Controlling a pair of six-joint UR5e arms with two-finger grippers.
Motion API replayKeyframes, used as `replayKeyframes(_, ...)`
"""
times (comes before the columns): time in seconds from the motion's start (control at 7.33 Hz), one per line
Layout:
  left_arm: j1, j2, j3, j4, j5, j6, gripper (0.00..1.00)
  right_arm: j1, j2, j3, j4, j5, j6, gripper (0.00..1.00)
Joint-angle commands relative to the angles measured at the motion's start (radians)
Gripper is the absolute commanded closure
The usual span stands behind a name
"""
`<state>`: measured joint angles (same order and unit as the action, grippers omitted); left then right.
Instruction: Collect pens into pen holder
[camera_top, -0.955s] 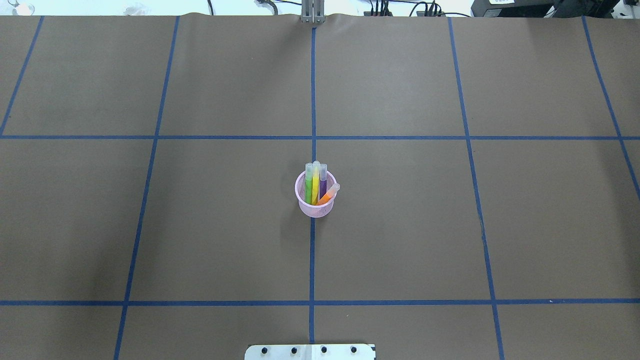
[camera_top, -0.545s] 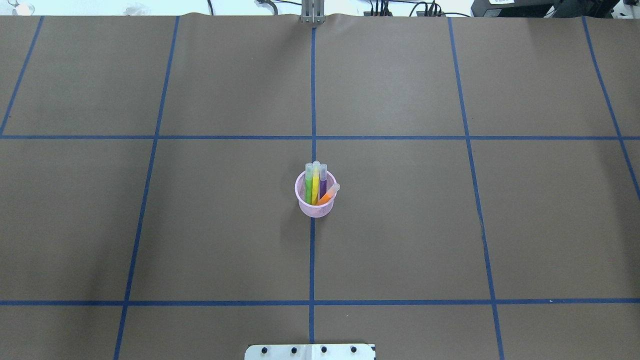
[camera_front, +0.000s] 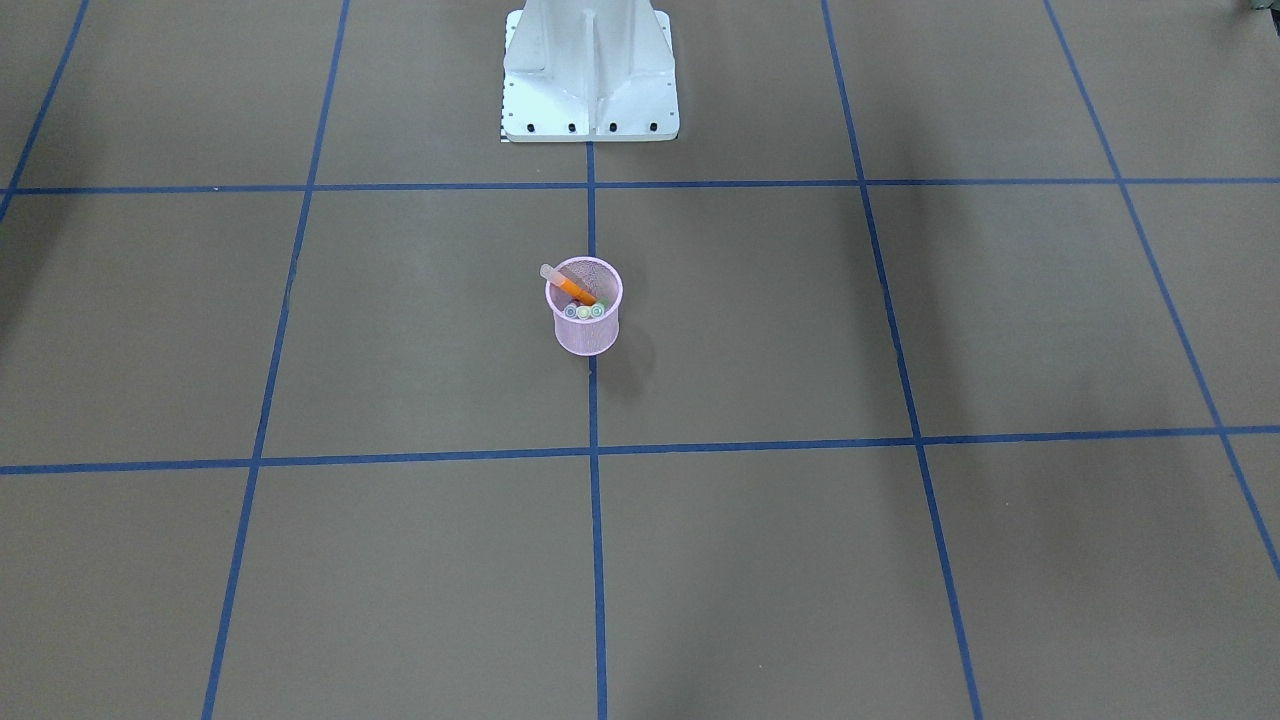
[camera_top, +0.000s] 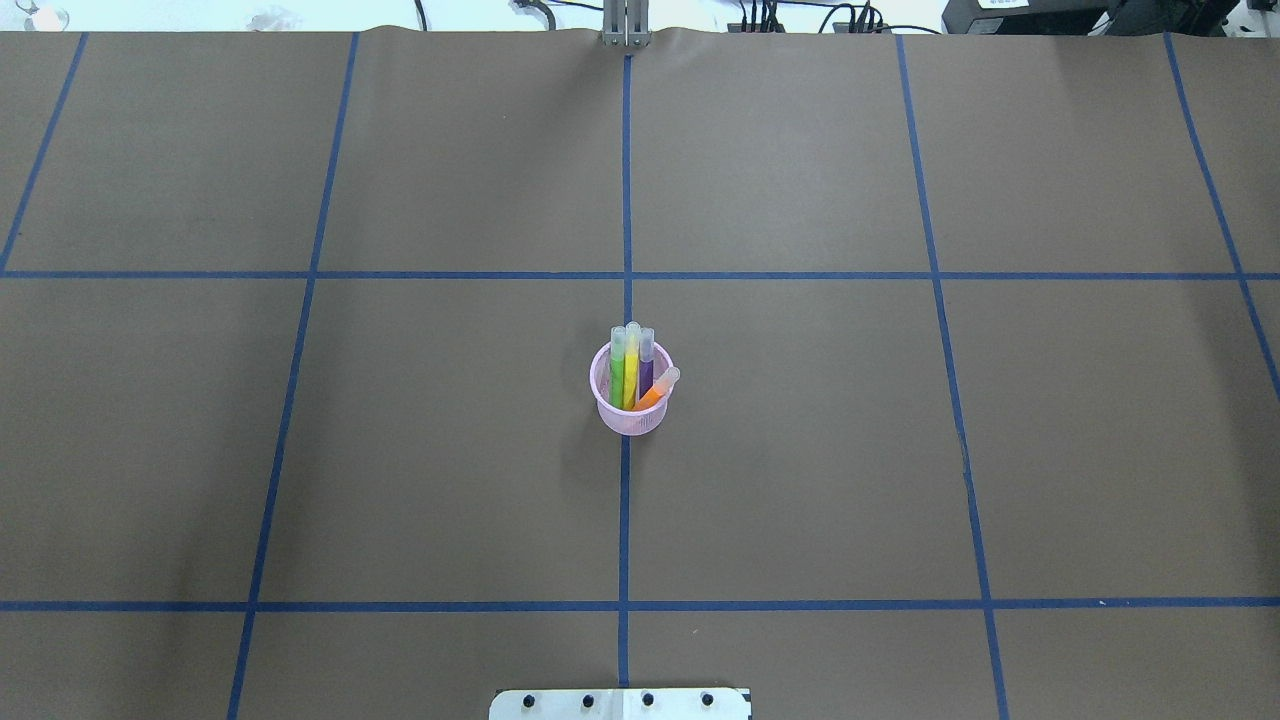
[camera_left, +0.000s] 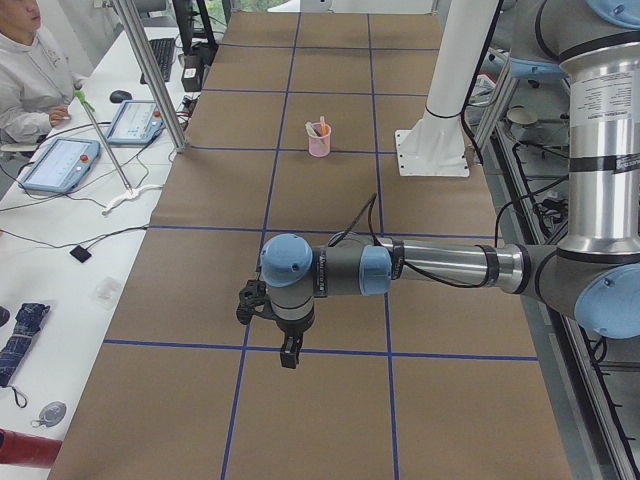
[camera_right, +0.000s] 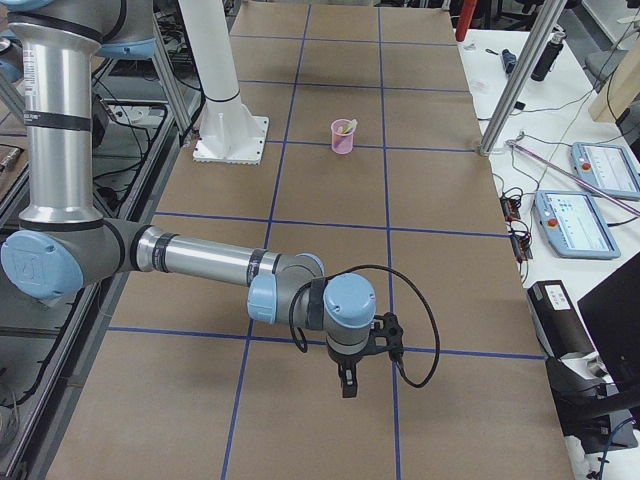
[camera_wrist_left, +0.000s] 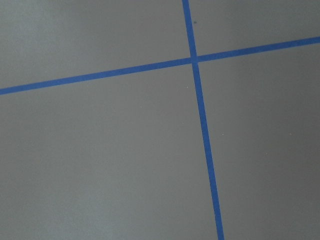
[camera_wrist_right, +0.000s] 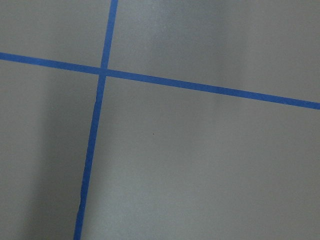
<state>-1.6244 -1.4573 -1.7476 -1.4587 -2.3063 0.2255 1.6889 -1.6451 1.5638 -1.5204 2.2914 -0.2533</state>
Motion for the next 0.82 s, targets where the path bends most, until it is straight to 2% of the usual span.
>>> replayKeyframes(0.0,0.001,-0.003,-0.003,0.0,0.001,0.0,0.0,0.0,0.001,0.008,-0.003,0.009,0.012,0.0)
replayKeyframes(0.68,0.0,0.005,-0.013,-0.003,0.001,0.0,0.0,-0.011,0.011,0.038,-0.015,0.0,0.126,0.0)
